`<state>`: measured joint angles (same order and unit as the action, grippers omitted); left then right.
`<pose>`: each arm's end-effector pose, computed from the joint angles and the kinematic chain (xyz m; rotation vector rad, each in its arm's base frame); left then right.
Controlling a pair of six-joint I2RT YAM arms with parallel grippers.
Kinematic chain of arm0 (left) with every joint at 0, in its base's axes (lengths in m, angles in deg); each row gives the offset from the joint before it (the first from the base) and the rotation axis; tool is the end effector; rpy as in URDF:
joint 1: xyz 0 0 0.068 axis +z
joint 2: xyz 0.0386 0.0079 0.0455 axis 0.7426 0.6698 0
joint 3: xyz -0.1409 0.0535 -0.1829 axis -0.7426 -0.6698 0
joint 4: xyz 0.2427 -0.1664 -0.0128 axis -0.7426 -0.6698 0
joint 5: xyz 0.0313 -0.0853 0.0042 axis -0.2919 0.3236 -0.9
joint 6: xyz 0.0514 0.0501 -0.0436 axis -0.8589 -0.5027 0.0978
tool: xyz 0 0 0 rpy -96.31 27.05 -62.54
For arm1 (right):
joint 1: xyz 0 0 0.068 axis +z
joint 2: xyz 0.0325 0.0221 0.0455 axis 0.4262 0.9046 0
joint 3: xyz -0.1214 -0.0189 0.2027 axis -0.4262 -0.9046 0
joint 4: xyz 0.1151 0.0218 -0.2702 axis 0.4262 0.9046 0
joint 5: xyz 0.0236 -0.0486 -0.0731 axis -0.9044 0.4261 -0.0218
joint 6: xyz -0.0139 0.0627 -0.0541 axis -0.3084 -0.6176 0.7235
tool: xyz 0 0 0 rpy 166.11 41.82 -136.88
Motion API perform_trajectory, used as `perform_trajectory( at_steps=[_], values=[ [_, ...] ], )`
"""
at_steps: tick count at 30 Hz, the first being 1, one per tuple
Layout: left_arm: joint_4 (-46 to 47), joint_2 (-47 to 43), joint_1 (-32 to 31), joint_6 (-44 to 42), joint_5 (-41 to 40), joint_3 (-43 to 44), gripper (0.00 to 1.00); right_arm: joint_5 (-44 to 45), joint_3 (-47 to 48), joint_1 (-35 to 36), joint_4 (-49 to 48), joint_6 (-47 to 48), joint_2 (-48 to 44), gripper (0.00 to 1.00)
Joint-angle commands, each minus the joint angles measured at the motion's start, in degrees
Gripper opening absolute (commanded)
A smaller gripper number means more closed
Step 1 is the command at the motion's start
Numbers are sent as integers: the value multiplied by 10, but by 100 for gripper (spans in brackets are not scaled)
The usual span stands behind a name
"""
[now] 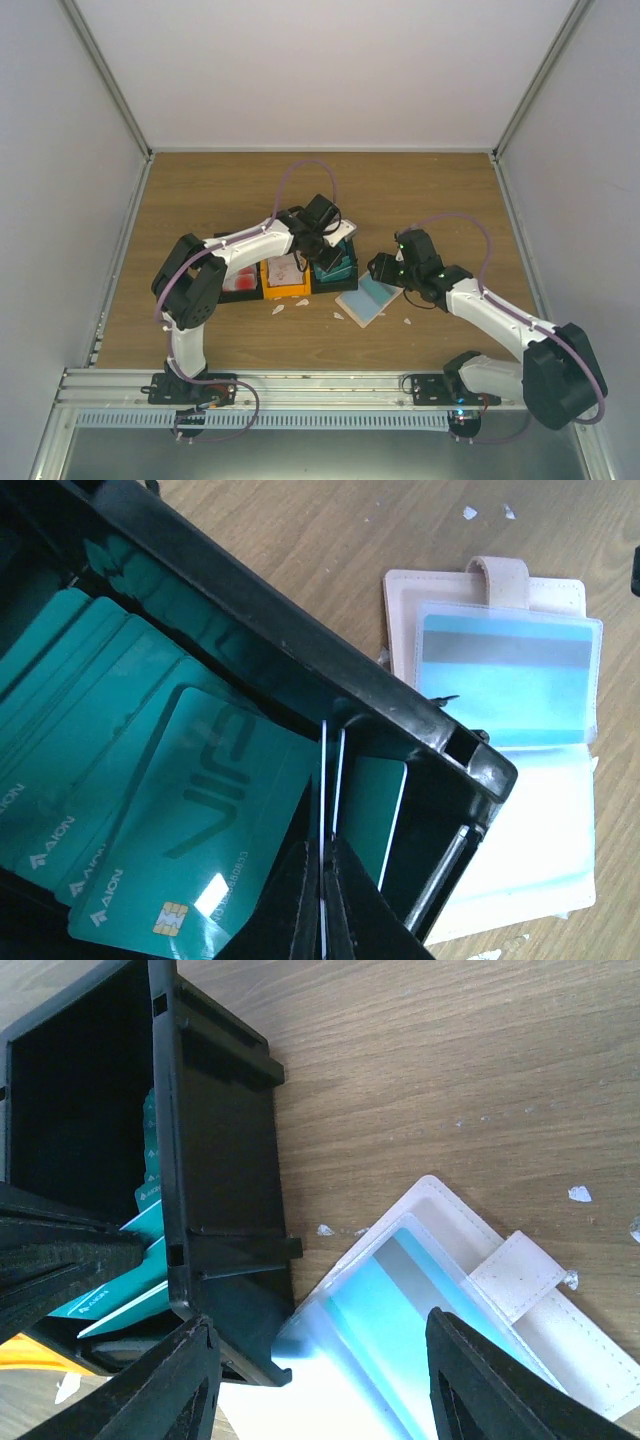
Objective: Put the credit cards into the card holder
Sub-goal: Pick up the credit card from the storage box, then move the storage box to the center of the board.
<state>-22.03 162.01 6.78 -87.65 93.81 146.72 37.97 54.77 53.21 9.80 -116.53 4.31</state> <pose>0.3090 -0.2983 0.1122 1.0454 2.5376 -0.6104 0.2623 0.1475 0.1148 0.2899 2.5059 0.6648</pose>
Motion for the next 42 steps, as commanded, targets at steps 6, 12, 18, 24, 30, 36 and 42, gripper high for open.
perform_trajectory(
  at_steps=[6, 12, 18, 24, 30, 36, 42],
  values=[
    [27, -34, -4, 12, -56, 14, 4, -15, 19, -4, -15, 26, -5, 57],
    [37, -47, -2, 16, -79, 14, 4, -76, 19, -3, -38, 72, 13, 57],
    [55, -67, 0, 24, -103, 4, 2, -108, 36, 8, -39, 97, 67, 56],
    [79, -93, 8, 33, -97, -13, 0, -99, 60, 34, -36, 105, 120, 46],
    [77, -98, 16, 45, -117, -20, 0, -68, 86, 42, -44, 94, 155, 25],
    [85, -133, 34, 71, -157, -35, 0, -26, 144, 42, -45, 92, 212, 17],
    [109, -170, 55, 100, -213, -67, 0, -2, 220, 41, -56, 91, 285, 13]
  ],
)
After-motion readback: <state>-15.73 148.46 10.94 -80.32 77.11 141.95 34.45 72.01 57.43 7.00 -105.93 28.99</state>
